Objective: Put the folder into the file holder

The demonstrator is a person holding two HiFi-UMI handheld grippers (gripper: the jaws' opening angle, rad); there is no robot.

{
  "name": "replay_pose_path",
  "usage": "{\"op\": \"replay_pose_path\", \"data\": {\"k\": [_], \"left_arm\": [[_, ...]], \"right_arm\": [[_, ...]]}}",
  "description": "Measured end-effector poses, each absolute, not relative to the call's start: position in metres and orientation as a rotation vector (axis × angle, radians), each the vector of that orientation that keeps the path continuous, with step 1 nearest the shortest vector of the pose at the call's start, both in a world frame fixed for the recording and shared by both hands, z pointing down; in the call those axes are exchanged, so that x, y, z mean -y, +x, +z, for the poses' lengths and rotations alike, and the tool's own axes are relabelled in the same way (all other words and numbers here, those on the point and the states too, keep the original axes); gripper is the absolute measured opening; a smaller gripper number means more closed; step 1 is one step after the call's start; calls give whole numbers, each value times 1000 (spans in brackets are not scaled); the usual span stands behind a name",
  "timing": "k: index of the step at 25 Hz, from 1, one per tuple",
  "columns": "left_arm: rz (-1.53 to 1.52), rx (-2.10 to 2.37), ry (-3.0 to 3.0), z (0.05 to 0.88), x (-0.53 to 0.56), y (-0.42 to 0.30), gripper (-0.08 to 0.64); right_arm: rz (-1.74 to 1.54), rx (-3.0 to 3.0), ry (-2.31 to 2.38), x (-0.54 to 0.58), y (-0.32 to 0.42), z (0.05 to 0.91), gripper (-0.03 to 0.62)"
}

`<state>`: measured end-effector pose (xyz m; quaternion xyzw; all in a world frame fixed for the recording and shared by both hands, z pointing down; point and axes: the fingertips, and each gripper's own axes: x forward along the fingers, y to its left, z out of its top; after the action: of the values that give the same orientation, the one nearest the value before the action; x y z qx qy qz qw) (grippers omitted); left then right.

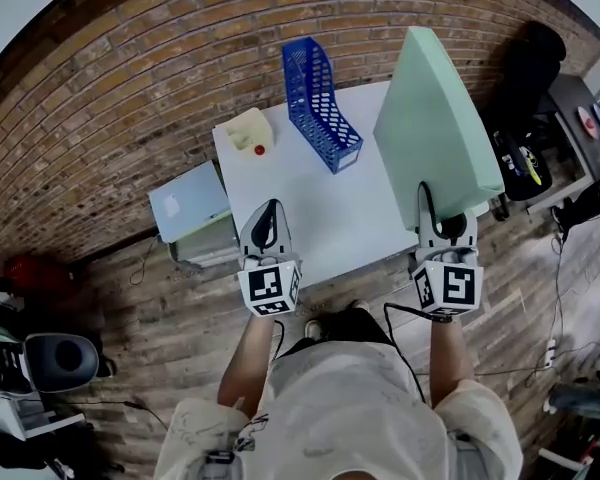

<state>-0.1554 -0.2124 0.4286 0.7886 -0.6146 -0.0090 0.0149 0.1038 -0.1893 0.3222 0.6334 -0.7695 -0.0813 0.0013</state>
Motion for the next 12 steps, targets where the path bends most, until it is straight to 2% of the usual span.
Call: {"op": "replay_pose_path", "data": {"k": [12], "left_arm": [[-46, 2039, 2427, 403, 261, -163, 9]], "right_arm": [[-448, 2681, 1896, 250, 78, 246, 158]]}}
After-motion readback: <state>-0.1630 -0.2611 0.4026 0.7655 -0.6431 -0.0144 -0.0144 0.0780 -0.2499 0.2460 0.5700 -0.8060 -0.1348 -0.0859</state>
